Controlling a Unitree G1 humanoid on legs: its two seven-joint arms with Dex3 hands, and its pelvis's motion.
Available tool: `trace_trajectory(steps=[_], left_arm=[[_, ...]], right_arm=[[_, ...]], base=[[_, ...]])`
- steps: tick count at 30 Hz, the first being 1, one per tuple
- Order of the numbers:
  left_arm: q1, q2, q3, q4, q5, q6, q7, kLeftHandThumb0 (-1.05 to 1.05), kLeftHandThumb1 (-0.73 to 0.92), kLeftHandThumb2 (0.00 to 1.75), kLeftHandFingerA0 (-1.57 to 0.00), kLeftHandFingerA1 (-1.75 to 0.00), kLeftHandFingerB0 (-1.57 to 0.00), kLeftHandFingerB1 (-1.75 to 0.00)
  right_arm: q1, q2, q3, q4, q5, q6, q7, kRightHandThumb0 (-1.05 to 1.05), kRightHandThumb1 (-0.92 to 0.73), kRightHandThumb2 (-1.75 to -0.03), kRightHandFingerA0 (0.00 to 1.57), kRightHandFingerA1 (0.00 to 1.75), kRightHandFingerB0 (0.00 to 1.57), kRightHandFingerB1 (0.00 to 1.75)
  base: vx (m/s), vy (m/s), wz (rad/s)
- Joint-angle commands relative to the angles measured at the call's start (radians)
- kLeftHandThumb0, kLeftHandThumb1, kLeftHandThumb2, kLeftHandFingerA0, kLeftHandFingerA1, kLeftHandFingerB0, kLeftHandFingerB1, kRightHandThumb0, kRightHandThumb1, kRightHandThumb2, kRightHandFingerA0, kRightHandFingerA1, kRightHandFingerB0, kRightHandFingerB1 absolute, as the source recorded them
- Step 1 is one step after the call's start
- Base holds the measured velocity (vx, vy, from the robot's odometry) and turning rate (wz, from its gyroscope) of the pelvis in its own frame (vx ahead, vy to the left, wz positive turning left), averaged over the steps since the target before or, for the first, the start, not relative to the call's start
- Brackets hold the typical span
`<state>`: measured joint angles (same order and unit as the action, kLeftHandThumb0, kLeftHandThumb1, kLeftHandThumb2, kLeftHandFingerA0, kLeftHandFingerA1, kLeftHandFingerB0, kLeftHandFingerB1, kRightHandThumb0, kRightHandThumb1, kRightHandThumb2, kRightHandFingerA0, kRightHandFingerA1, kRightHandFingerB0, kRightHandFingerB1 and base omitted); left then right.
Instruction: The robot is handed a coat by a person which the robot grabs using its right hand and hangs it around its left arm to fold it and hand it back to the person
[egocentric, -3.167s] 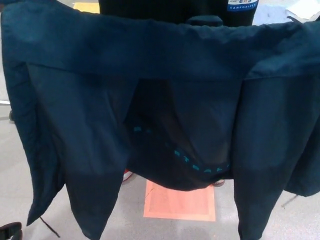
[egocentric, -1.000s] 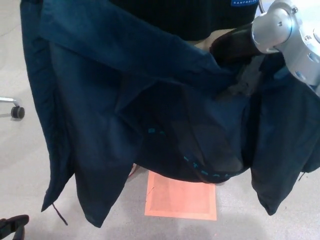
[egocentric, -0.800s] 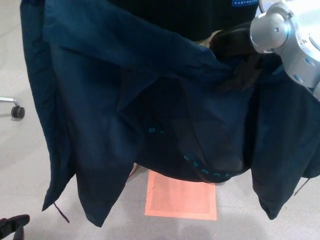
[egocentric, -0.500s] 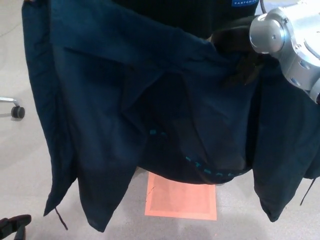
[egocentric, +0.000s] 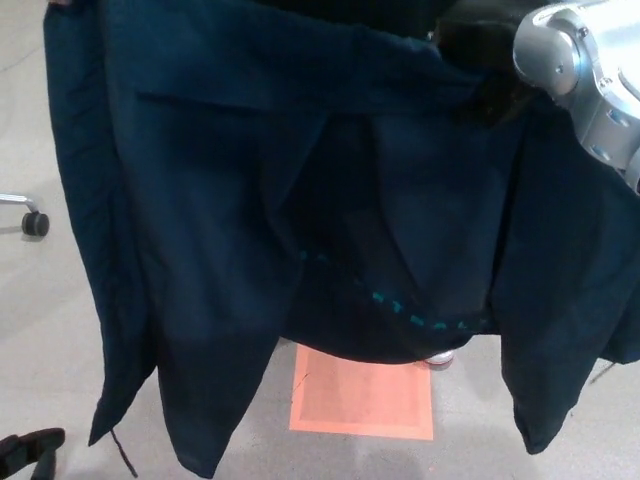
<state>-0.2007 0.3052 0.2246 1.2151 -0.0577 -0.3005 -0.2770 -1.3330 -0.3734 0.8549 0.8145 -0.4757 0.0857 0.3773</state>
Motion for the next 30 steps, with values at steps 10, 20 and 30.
trace_trajectory(steps=[10, 20, 30], left_arm=[[0.012, 0.01, 0.019, -0.089, -0.051, -0.072, -0.109, -0.58, 0.67, 1.05, -0.54, -0.62, -0.27, -0.49], [-0.011, 0.029, 0.009, -0.195, -0.091, -0.051, -0.272, -0.6, 0.82, 0.65, -0.44, -0.42, -0.35, -0.37], [0.113, 0.025, 0.007, -0.538, -0.223, 0.059, -0.43, -0.6, 0.79, 0.63, -0.42, -0.43, -0.34, -0.39]], right_arm=[[-0.425, 0.043, -0.188, 0.249, -0.129, -0.239, -0.859, -0.29, -0.82, -0.63, 1.01, 0.84, 0.83, 0.68], [-0.548, 0.03, -0.112, 0.338, -0.206, -0.231, -0.919, -0.24, -0.77, -0.63, 1.02, 1.09, 0.77, 0.73], [-0.643, 0.082, -0.149, 0.401, -0.151, -0.24, -0.837, -0.25, -0.77, -0.63, 0.94, 1.14, 0.83, 0.92]], base=[[0.0, 0.0, 0.0], [0.0, 0.0, 0.0], [0.0, 0.0, 0.0]])
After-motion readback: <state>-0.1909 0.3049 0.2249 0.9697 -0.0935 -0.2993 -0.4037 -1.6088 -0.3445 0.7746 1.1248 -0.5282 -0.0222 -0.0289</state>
